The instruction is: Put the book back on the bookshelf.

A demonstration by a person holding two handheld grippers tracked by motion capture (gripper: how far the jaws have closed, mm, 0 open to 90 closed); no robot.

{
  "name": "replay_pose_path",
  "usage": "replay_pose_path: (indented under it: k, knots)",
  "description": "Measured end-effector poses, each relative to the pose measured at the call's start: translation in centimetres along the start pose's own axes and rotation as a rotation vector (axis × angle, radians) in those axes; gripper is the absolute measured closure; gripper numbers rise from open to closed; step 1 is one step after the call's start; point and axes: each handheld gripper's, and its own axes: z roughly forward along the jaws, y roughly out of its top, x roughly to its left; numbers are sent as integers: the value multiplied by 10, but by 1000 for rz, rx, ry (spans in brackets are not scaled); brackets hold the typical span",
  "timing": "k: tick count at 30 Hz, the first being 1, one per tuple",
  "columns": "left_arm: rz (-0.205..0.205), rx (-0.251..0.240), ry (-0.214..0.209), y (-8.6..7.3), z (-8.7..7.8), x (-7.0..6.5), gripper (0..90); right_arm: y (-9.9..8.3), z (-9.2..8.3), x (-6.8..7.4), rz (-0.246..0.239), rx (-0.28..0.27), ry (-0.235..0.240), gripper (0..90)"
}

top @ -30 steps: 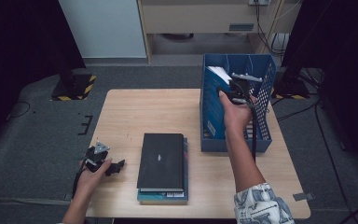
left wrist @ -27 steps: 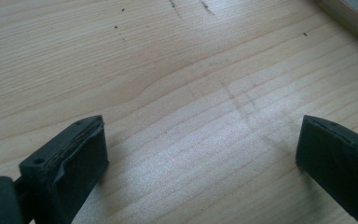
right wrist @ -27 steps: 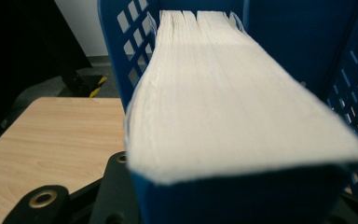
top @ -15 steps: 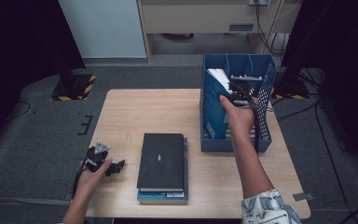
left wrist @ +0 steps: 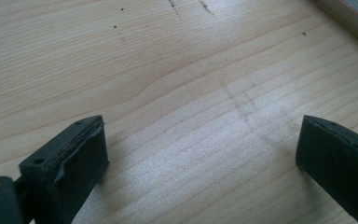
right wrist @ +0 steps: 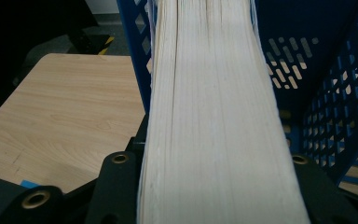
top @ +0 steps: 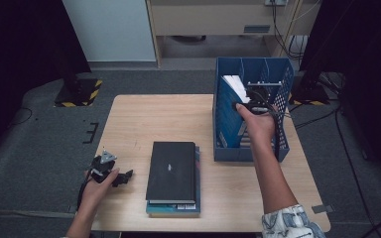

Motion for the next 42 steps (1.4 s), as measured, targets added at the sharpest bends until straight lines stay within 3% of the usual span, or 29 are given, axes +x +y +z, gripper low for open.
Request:
replay_pose_path:
  k: [13,31,42]
  knots:
    - [0,1,0,0,0,0,15,3,-3,2,-18,7,19,547]
    - [2,2,-1,0,0,-1,15,8,-4,3,-31,25,1,595]
    - [7,0,-1,0,0,0,15,12,-2,7,-20,-17,-9,604]
